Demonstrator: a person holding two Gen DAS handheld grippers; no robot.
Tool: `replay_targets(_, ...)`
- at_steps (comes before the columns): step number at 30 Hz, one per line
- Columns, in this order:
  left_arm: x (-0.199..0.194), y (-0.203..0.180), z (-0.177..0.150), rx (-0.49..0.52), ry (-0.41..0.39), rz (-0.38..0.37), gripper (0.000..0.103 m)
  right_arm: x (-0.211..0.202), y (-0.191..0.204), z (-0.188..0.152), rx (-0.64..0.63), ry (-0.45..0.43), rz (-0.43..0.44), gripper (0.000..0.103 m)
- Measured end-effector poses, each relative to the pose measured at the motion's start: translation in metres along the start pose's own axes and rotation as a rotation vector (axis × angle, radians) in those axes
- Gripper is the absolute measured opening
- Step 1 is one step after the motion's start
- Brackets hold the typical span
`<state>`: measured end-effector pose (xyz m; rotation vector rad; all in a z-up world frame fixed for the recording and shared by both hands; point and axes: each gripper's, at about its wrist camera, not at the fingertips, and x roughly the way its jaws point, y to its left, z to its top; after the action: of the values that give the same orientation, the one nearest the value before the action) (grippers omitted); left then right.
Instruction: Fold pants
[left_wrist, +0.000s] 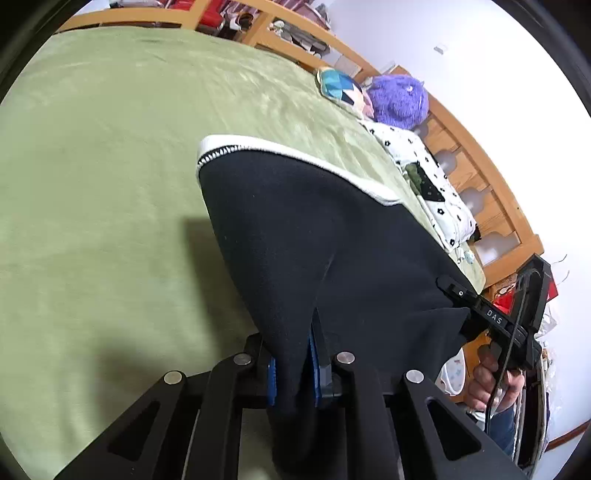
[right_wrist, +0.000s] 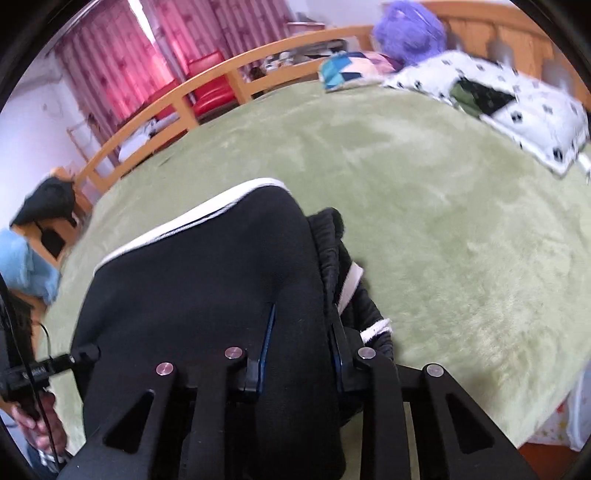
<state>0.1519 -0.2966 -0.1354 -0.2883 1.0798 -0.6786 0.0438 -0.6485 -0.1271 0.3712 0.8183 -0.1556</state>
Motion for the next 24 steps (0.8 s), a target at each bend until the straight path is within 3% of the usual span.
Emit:
replay_targets(9, -0.113, 0.087, 0.023, 0.005, -0.088, 0.123, 0.011, 0.002, 0.124, -0.031, -0.001, -0.013, 0.106, 0.024)
replay_targets(16, -0.215, 0.168, 0.012, -0.009, -0.157, 0.237, 0.011, 0.021, 0.235, -0.075, -0.022, 0.005, 0.252, 0.023)
replay_targets(20, -0.209, 0.209, -0.004, -0.028, -0.106, 0.26, 0.013, 0.042, 0.275, -0.103, -0.089, 0.048, 0.234, 0.026)
replay_targets(22, -0.187, 0.225, -0.015, -0.054, -0.034, 0.263, 0.018, 0.055, 0.28, -0.121, -0.148, 0.079, 0.121, 0.036)
replay_targets(24, -0.169, 0.236, -0.028, -0.078, 0.026, 0.318, 0.025, 0.055, 0.272, -0.129, -0.165, 0.089, 0.075, 0.045)
